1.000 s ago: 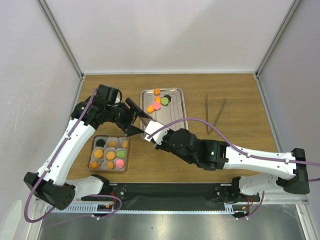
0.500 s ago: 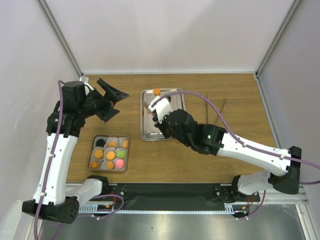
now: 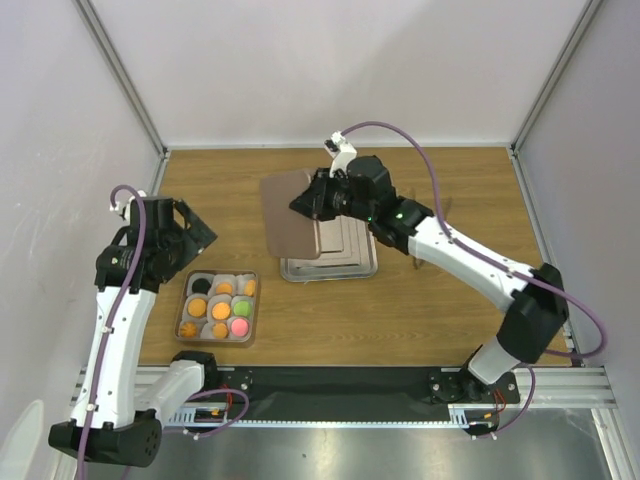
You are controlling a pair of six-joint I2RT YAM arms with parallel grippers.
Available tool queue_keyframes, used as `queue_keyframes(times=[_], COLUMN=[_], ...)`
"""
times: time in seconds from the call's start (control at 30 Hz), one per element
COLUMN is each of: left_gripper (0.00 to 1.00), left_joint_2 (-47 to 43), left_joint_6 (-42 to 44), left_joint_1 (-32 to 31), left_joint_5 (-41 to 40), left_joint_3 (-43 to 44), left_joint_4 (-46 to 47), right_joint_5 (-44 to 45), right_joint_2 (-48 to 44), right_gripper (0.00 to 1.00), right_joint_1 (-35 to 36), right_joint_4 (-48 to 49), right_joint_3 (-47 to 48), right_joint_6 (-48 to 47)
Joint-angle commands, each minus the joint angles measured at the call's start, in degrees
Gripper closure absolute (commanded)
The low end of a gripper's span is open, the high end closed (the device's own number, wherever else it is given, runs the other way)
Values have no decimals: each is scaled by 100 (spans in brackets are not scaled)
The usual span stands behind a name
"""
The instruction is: Pack the cookies
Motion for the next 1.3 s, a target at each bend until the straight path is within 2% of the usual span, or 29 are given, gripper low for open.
queue_keyframes(times=[0.0, 0.03, 0.17, 0.3, 0.53, 0.7, 0.83, 1.0, 1.17, 1.27], left_gripper=[0, 0, 0, 0, 0, 0, 0, 0, 0, 0], left_joint_2=[-197, -214, 13, -30, 146, 392, 392, 392, 401, 409], left_joint_6=[316, 369, 308, 115, -105, -333, -623, -992, -1563, -1520], left_joint_1=[71, 71, 150, 396, 1204, 1512, 1811, 1917, 2040, 2119], left_joint_5=[-778, -944, -1481, -1210, -955, -376, -163, -409, -699, -786], left_joint_3=[34, 69, 8, -396, -1012, -1328, -1767, -1996, -2005, -2058], left_joint_4=[-234, -278, -725, -630, -322, 99, 275, 118, -234, -120], right_joint_5=[-1006, -1076, -1287, -1454, -1744, -1937, -1903, -1999, -2175, -2245], right_joint_2=[295, 453, 1078, 1614, 2423, 2757, 2661, 2556, 2494, 2476], right_gripper=[100, 100, 100, 100, 100, 100, 100, 100, 100, 100], right_joint_1=[23, 32, 225, 339, 427, 445, 331, 33, -170, -249], right_joint_4=[1864, 2458, 3123, 3509, 4634, 4495, 4328, 4503, 4363, 4389], right_joint_3=[-159, -212, -91, 7, -98, 174, 25, -432, -458, -502], right_joint_6=[1611, 1807, 2388, 2818, 3715, 3777, 3628, 3777, 3698, 3733])
